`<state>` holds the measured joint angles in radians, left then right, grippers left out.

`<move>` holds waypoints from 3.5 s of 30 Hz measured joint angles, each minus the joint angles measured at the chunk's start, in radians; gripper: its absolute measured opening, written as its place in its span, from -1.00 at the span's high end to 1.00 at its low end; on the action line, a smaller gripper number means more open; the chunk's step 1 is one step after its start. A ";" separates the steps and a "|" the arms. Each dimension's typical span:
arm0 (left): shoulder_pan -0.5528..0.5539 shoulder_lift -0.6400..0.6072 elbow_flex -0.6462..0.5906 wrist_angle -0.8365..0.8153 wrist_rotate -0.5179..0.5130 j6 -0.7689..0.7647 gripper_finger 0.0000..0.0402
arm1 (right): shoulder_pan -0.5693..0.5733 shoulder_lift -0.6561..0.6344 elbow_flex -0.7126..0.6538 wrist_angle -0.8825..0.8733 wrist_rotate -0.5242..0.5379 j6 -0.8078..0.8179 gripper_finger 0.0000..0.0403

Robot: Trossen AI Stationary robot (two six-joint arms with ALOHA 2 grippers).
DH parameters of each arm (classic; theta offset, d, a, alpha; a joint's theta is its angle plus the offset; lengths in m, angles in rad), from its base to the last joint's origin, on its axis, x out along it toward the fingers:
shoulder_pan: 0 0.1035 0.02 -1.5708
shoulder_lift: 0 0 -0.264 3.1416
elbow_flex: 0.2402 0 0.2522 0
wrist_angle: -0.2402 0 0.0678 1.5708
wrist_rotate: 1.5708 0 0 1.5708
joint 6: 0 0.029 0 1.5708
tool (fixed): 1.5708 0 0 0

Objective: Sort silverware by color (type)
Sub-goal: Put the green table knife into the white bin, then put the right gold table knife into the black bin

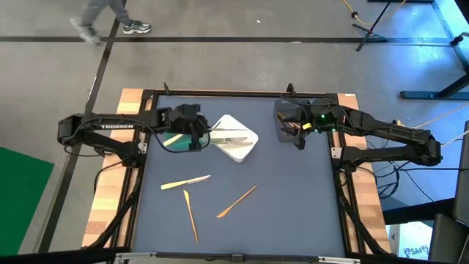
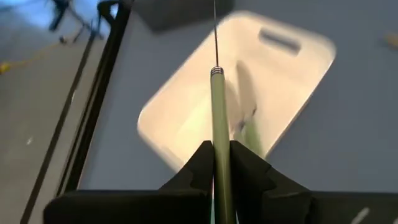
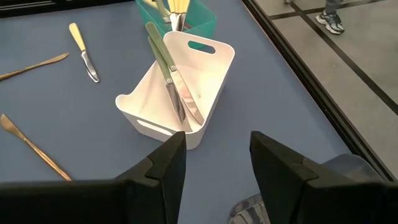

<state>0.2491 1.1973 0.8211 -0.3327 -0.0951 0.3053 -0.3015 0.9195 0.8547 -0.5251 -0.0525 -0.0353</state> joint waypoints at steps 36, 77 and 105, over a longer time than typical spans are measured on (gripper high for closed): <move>0.049 0.264 -0.001 0.057 -0.019 0.044 0.60 | 0.000 0.000 0.000 0.004 0.000 0.000 0.17; -0.093 -0.023 0.216 -0.247 -0.051 -0.131 0.44 | 0.240 0.341 0.000 0.398 -0.341 0.027 0.17; -0.552 -0.182 0.215 -0.404 -0.375 -0.475 0.44 | 0.553 0.716 0.000 0.643 -0.124 0.025 0.17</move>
<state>-0.3031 1.0153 1.0359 -0.7367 -0.4697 -0.1701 0.2512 1.6360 0.8551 0.1181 -0.1768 -0.0101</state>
